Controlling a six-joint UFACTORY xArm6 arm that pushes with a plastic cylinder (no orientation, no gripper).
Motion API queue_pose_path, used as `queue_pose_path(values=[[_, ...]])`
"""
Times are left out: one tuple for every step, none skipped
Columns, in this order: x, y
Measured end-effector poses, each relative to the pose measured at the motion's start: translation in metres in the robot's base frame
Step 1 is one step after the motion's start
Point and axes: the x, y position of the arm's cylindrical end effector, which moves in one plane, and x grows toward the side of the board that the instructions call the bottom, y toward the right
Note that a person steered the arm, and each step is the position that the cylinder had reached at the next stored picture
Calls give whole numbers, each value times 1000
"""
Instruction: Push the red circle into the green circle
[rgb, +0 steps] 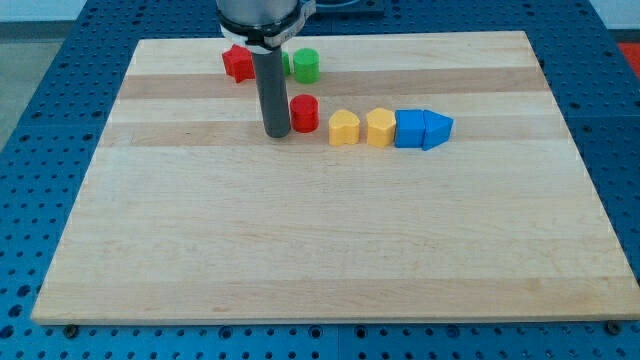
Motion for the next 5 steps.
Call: queue_pose_path(values=[[0,1],[-6,2],[-17,3],[-27,10],[-36,26]])
